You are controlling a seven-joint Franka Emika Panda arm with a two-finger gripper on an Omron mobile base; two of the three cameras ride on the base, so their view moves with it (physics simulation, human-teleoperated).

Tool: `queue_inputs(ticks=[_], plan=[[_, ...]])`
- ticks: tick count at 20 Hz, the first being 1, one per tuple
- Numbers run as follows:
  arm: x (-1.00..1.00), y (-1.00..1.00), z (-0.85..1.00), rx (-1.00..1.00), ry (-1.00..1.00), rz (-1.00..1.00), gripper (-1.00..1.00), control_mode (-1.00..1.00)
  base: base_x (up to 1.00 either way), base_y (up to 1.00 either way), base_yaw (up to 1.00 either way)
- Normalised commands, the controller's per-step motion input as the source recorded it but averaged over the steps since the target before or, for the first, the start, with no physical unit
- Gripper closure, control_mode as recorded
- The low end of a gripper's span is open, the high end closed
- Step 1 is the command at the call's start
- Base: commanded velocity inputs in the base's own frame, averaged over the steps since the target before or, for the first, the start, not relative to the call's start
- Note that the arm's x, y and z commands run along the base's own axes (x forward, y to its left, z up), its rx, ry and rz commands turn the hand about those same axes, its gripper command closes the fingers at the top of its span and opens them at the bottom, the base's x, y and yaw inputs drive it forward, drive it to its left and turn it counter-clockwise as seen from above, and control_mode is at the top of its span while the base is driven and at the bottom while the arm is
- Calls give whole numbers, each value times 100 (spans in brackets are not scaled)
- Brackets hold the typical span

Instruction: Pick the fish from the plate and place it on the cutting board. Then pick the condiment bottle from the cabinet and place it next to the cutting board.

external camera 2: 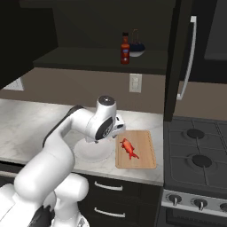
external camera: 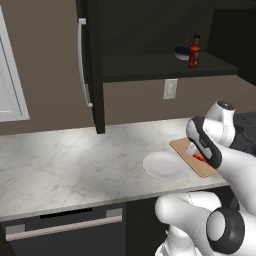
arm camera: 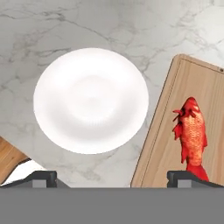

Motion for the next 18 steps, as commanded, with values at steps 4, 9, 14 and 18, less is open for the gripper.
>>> queue_inputs(ticks=[4,9,14,18], plan=[[0,3,0,0,0,16,-100,-100,0,0,0],[0,7,0,0,0,19,-100,-100,0,0,0],[0,11,0,0,-1,20,-100,-100,0,0,0],[0,19,0,0,-5,18,-100,-100,0,0,0]])
